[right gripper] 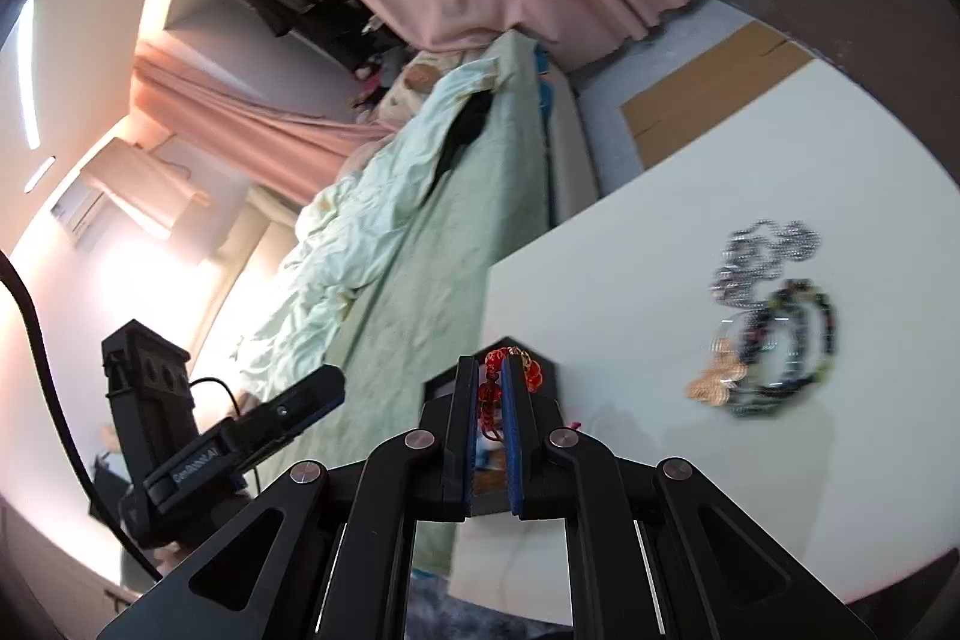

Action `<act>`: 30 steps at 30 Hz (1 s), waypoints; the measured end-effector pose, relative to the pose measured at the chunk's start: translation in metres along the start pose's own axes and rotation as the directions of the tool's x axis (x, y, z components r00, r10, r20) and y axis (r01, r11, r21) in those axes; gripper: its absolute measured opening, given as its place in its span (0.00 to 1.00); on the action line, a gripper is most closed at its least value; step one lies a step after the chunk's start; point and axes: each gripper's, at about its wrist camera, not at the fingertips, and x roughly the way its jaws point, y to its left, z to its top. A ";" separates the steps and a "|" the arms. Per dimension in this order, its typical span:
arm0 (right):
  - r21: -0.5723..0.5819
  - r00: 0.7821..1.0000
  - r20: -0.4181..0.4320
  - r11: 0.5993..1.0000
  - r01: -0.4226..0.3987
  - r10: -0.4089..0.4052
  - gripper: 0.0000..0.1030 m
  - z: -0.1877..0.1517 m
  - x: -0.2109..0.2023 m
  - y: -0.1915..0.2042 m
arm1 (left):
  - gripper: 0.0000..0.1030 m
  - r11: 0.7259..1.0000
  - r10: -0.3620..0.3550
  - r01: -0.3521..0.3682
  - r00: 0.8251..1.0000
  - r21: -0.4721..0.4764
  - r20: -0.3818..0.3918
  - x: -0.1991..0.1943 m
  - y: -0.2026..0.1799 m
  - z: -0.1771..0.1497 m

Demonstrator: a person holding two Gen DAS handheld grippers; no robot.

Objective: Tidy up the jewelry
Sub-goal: 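Lower the red-string bracelet into the black box and open the right gripper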

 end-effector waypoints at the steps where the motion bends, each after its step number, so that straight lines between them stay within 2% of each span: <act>1: -0.001 1.000 -0.008 1.000 -0.016 0.016 0.09 -0.001 0.005 0.004 | 0.71 1.000 0.007 -0.007 1.000 -0.007 0.005 -0.004 0.006 -0.002; 3: 0.004 0.998 -0.020 0.998 -0.055 0.055 0.09 -0.005 0.014 0.012 | 0.71 1.000 0.016 -0.016 1.000 -0.015 0.010 -0.009 0.012 -0.003; 8: -0.028 0.995 -0.037 0.995 -0.094 0.093 0.09 -0.013 0.037 0.036 | 0.72 0.999 0.031 -0.030 0.999 -0.034 0.028 -0.022 0.029 -0.010; 11: -0.062 0.999 -0.042 0.997 -0.038 0.035 0.09 -0.012 0.047 0.045 | 0.78 0.999 0.030 -0.028 0.999 -0.041 0.041 -0.027 0.036 -0.012; 12: -0.072 0.999 -0.049 0.997 -0.018 0.014 0.10 -0.013 0.047 0.048 | 0.83 0.999 0.032 -0.030 0.998 -0.045 0.046 -0.029 0.038 -0.012; 14: -0.078 0.993 -0.115 0.997 -0.010 0.001 0.43 -0.014 0.055 0.048 | 0.89 0.998 0.029 -0.026 0.998 -0.057 0.057 -0.032 0.038 -0.014; 15: -0.073 0.992 -0.127 0.997 -0.011 0.002 0.77 -0.015 0.056 0.045 | 0.91 0.998 0.027 -0.024 0.998 -0.060 0.059 -0.033 0.037 -0.014; 16: -0.068 0.994 -0.107 0.998 -0.004 -0.004 0.86 -0.016 0.052 0.043 | 0.92 0.998 0.027 -0.024 0.998 -0.059 0.059 -0.034 0.036 -0.014; 18: -0.066 0.996 -0.080 0.998 0.021 -0.026 0.86 -0.015 0.045 0.039 | 0.92 0.998 0.028 -0.025 0.998 -0.052 0.060 -0.036 0.032 -0.015; 21: -0.027 0.997 -0.077 1.000 0.007 -0.009 0.86 -0.013 0.035 0.027 | 0.92 0.999 0.028 -0.026 0.998 -0.046 0.061 -0.038 0.025 -0.017; 30: -0.014 0.994 -0.046 0.995 0.095 -0.096 0.86 -0.015 0.001 0.007 | 0.92 1.000 0.003 -0.003 0.999 0.007 0.043 -0.036 -0.010 -0.023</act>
